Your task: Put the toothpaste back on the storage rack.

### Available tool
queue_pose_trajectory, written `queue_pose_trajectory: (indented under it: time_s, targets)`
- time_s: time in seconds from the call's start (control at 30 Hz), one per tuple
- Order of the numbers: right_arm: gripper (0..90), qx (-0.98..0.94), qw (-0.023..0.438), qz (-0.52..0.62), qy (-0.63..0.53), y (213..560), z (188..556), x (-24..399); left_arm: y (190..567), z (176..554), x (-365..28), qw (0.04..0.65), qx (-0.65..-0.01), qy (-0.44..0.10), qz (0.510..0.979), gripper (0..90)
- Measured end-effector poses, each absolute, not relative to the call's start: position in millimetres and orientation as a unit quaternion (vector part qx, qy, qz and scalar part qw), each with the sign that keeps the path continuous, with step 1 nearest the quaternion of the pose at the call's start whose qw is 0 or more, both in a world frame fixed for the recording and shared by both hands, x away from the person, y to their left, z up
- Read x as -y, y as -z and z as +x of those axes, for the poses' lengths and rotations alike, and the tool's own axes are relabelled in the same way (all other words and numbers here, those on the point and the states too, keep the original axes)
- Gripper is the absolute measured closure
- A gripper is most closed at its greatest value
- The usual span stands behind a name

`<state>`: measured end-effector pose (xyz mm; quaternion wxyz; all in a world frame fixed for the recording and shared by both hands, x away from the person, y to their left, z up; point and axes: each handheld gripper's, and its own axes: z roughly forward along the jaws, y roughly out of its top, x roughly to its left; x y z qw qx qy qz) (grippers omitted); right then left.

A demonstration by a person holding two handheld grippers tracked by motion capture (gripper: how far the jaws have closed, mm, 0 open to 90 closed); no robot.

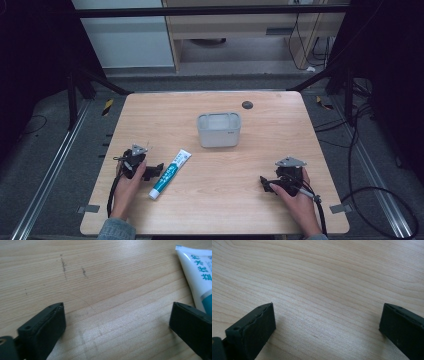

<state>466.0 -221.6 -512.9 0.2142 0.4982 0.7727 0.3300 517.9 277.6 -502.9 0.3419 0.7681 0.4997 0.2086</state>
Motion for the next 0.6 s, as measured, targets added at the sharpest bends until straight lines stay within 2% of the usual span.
queue_pose_trajectory:
  time_s: [0.23, 0.4, 0.6]
  targets:
    - [0.7, -0.773, 0.214, 0.498, -0.330, 513, 466, 222, 479, 505, -292, 0.383, -0.501, -0.242, 0.738, 1.6]
    - [0.7, -0.773, 0.214, 0.498, -0.330, 513, 466, 222, 463, 492, -297, 0.381, -0.496, -0.237, 0.743, 3.0]
    - [0.7, -0.773, 0.215, 0.498, -0.329, 513, 466, 222, 446, 484, -290, 0.380, -0.486, -0.257, 0.744, 1.3]
